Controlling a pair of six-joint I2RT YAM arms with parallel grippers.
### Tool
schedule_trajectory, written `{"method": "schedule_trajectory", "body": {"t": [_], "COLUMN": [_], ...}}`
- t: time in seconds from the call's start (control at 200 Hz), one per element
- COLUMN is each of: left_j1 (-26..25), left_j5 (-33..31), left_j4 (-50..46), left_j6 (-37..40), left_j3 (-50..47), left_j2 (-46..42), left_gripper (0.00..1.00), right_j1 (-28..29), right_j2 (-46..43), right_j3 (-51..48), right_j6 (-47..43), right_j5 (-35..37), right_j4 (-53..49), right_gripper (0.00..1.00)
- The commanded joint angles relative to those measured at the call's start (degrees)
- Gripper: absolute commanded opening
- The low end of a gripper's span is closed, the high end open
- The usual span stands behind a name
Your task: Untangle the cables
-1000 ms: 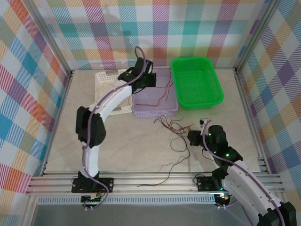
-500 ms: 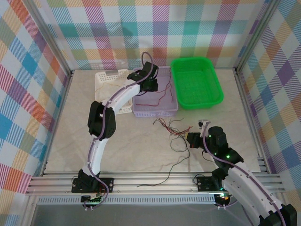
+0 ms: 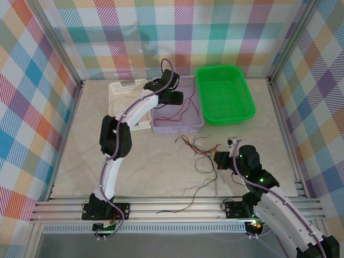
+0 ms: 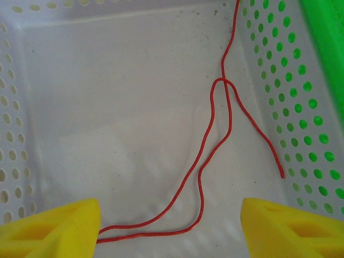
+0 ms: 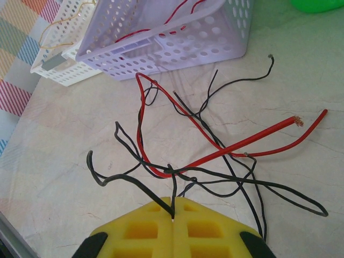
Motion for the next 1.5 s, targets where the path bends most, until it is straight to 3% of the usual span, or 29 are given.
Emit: {"method": "schedule_trajectory", "body": {"t": [0.0,0.08,0.245,0.46,1.255,1.495], "left_j1": [1.06,1.95,7.05,12.59,18.24,18.50], "left_j5": [0.72,-0.38,-0.23,2.55,-3.78,-2.98], "left_j4": [-3.44,-4.47,-0.78,-2.23,-7.18,-2.52], "left_j6": [0.62,-0.68,-4.72,-6.55,-12.73,-14.16], "left_j3": [4.11,3.12,-8.02,-10.07,15.71,16.63], "left_j2": [-4.81,-7.49,-15.15,-13.37,9.86,11.87], "left_gripper": [0.69,0.70,0.72,0.72,0.74,0.74], "right_j1": [0.47,0.52,0.56,0.57,1.09,1.53], "right_j2": [-0.88,-1.23,-1.42,0.64,3.20,3.46], "right_j3": [-0.56,-0.56,-0.73,-0.52,-0.82,-1.00], "right_j6": [0.05,0.03,-0.04,-0.14,-0.65,-0.75], "right_j5": [-0.72,-0.61,-0.54,-1.58,-2.81,-2.81], "right_j4": [-1.28,-1.83,-1.63,0.05,2.13,2.51], "right_gripper": [0.00,0.00,0.00,0.00,0.00,0.00]}}
